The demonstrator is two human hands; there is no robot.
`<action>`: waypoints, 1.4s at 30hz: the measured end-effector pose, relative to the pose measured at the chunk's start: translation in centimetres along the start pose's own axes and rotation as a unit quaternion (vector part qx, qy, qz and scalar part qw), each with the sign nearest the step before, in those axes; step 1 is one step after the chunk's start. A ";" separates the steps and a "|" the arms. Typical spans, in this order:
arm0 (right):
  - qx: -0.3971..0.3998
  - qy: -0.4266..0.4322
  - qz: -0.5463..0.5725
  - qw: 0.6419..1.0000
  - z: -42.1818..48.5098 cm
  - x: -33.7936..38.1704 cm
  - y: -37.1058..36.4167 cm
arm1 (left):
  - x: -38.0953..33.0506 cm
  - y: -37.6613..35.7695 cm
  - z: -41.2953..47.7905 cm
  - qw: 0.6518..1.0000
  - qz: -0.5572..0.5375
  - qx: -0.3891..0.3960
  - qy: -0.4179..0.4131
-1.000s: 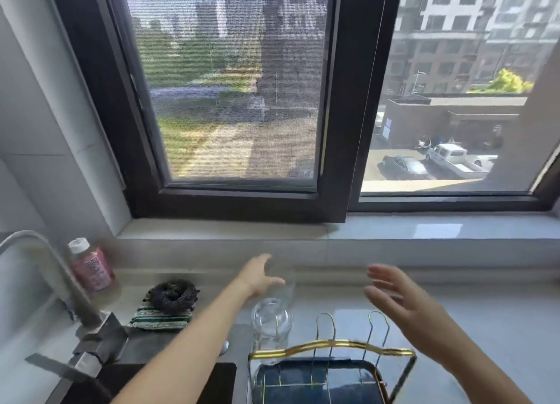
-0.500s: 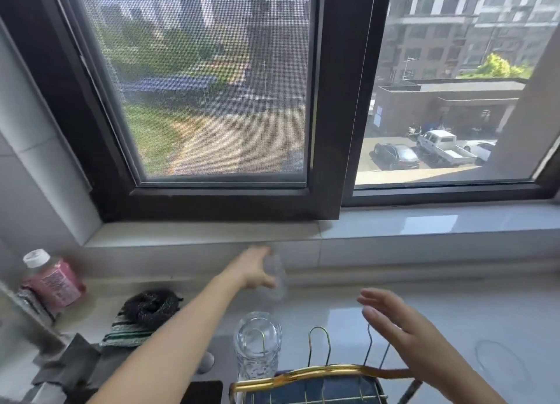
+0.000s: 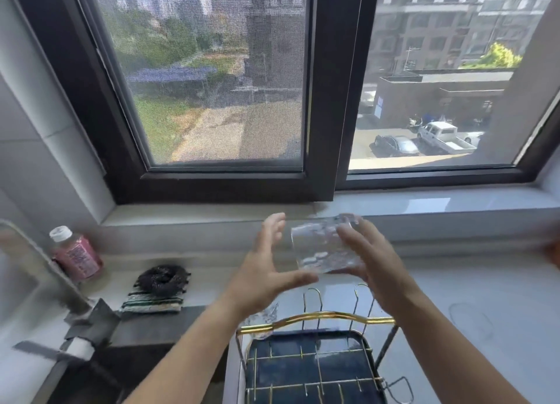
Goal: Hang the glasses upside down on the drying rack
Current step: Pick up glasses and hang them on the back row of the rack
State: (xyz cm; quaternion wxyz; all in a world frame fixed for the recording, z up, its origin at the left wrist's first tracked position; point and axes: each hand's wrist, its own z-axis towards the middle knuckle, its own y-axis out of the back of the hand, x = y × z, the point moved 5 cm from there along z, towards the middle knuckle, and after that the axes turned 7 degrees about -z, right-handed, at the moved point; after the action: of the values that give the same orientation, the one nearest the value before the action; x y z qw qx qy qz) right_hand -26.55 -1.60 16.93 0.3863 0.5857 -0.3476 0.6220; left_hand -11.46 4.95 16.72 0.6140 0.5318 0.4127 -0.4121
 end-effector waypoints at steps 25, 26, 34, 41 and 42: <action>0.263 -0.119 -0.547 0.786 3.2 -9.0 -4.1 | 8.4 -1.6 -6.0 0.952 0.032 -0.200 0.231; 0.269 -0.123 -0.545 0.785 3.2 -9.1 -4.1 | 8.4 -1.6 -6.0 0.951 0.034 -0.201 0.231; 0.227 -0.090 -0.471 0.848 2.3 -7.2 -3.3 | 8.3 -1.5 -6.0 0.953 0.012 -0.213 0.216; -0.017 -0.036 -0.225 0.973 -3.0 -2.1 4.7 | 8.0 -1.4 -6.0 0.957 -0.019 -0.210 0.201; -0.045 -0.026 -0.197 0.979 -4.5 -1.7 6.2 | 7.9 -1.5 -6.1 0.958 -0.035 -0.199 0.205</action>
State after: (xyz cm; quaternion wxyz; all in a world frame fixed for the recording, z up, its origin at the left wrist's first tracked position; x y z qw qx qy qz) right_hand -34.08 -0.63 15.01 0.5182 0.6405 -0.2632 0.5019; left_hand -10.79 10.32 8.17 0.5945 0.4572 0.6220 -0.2251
